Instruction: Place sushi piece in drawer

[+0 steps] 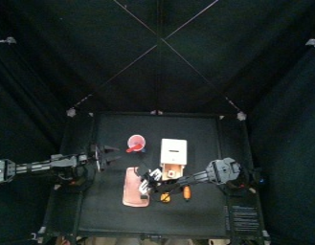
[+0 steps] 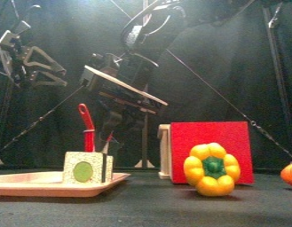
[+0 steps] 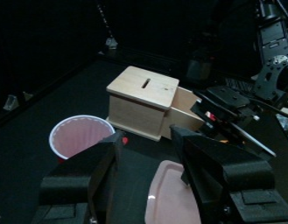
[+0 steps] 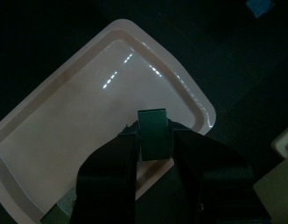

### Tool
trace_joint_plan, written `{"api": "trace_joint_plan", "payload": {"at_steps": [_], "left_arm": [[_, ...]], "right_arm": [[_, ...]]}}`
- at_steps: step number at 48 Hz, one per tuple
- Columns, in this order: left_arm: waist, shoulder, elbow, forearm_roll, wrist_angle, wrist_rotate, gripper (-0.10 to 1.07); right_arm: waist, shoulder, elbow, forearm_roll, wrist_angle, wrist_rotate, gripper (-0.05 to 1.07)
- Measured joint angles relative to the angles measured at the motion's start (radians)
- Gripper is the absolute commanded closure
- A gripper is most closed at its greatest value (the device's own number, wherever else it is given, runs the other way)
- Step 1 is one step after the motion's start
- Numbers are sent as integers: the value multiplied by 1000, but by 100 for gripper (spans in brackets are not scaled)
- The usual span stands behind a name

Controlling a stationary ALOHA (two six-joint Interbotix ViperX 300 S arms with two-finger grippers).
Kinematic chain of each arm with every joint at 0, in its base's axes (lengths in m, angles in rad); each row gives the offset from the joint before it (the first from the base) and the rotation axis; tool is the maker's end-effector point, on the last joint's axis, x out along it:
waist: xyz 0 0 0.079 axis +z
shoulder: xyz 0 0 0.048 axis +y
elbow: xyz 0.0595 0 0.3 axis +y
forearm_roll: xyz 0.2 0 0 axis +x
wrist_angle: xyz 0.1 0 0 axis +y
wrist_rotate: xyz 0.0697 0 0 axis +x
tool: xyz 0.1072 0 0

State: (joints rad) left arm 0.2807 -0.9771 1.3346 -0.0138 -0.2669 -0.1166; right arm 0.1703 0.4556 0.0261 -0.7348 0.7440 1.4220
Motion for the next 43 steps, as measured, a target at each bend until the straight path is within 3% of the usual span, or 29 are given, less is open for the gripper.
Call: {"api": "trace_joint_plan", "payload": {"at_steps": [11, 21, 29, 43], "left_arm": [[0, 0, 0, 0, 0, 2, 13], [0, 0, 2, 0, 0, 2, 13], [0, 0, 2, 0, 0, 0, 13], [0, 0, 2, -2, 0, -2, 13]], "right_arm": [[12, -44, -2, -58, 11, 23, 46], [46, -130, 48, -158, 84, 144, 46], [101, -219, 143, -249, 161, 291, 46], [199, -394, 387, -362, 268, 623, 46]]}}
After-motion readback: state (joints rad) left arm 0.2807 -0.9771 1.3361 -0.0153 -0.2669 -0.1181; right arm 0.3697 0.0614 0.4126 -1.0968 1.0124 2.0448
